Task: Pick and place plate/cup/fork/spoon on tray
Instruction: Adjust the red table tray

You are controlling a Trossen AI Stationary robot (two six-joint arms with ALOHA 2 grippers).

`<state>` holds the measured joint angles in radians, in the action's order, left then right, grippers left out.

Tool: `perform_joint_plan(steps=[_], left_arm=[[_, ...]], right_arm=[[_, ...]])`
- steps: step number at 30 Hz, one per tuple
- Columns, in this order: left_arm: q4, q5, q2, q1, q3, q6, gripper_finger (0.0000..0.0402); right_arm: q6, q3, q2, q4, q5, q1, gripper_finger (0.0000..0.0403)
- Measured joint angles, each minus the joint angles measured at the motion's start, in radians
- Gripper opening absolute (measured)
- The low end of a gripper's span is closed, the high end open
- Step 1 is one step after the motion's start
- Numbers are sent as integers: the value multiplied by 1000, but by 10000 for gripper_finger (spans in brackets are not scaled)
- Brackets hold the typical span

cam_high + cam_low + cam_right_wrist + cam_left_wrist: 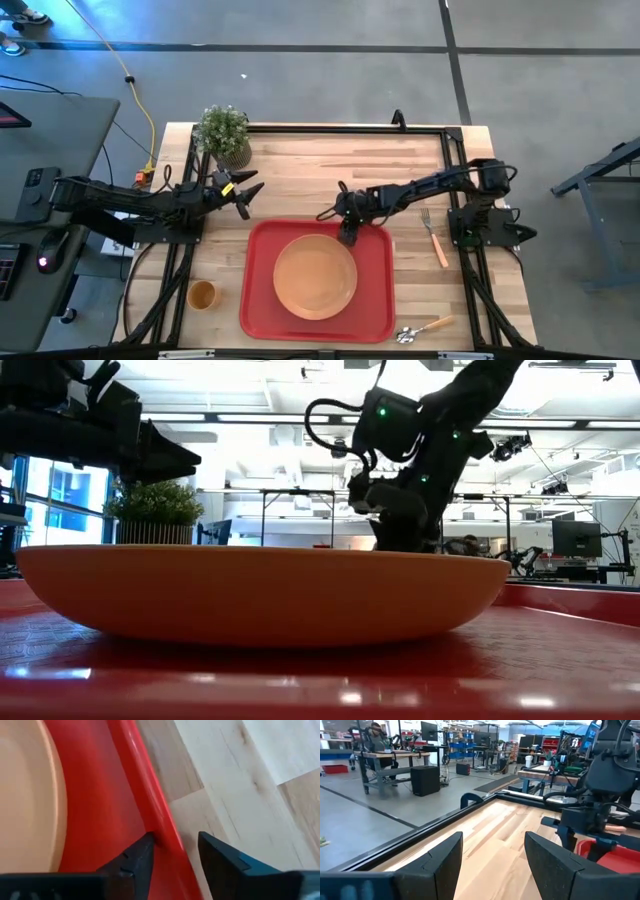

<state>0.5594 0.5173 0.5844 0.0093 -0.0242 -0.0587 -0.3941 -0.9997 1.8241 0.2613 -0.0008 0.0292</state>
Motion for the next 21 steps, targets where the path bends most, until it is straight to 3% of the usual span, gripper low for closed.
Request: perform_joint_plan(steps=[12,16,21], left_arm=[[-3,-2,0,0,0,18,202],[-3,-2,0,0,0,18,202],[-2,-2,0,0,0,22,202]], right_arm=[[17,0,4,1,179,120,136],[167,0,5,10,203,158,135],[370,-3,4,56,119,185,135]])
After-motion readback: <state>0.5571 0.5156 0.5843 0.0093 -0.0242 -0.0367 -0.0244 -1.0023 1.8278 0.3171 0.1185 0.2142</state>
